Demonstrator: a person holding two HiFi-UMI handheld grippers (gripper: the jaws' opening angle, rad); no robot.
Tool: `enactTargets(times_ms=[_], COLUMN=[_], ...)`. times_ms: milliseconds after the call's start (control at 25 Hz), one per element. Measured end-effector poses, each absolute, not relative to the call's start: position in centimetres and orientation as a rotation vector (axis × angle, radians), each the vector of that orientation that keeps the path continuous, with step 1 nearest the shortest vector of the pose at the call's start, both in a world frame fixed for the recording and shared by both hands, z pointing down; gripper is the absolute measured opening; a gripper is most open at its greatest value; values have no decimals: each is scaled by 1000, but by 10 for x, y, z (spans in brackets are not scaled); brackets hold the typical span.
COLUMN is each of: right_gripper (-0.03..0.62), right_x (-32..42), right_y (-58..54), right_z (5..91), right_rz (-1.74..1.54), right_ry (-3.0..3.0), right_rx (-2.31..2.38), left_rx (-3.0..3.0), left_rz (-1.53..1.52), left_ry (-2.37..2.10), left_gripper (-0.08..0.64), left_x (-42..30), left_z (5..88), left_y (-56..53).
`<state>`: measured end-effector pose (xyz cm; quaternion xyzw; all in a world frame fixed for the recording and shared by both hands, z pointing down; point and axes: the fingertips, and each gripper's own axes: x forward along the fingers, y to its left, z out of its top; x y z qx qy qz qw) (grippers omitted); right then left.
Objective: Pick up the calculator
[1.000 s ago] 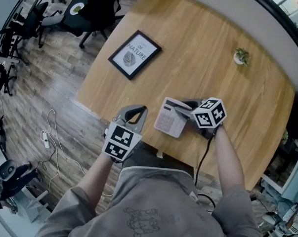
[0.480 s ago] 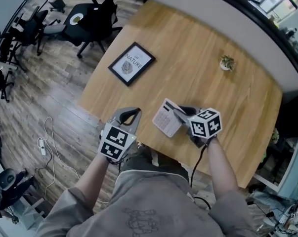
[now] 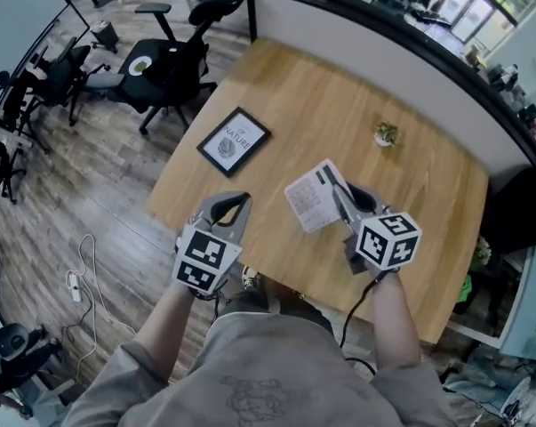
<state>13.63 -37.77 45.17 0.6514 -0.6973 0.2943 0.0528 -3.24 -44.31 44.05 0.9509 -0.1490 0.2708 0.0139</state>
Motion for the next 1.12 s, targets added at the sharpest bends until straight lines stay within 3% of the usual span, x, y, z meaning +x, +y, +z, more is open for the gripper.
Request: enactTargets(times_ms=[640, 1120], right_gripper=[57, 57], right_x=[146, 132], right_y=[-271, -247], right_z=[228, 211], right_rz=[277, 138], right_ry=[-2112, -2036], right_rx=[2512, 2539], left_rx=[3327, 3269], left_rz=[457, 324], left_ry=[-487, -479], left_gripper=[2, 2], left_x=[-21, -30], left_z=[256, 235], left_y=[-407, -426])
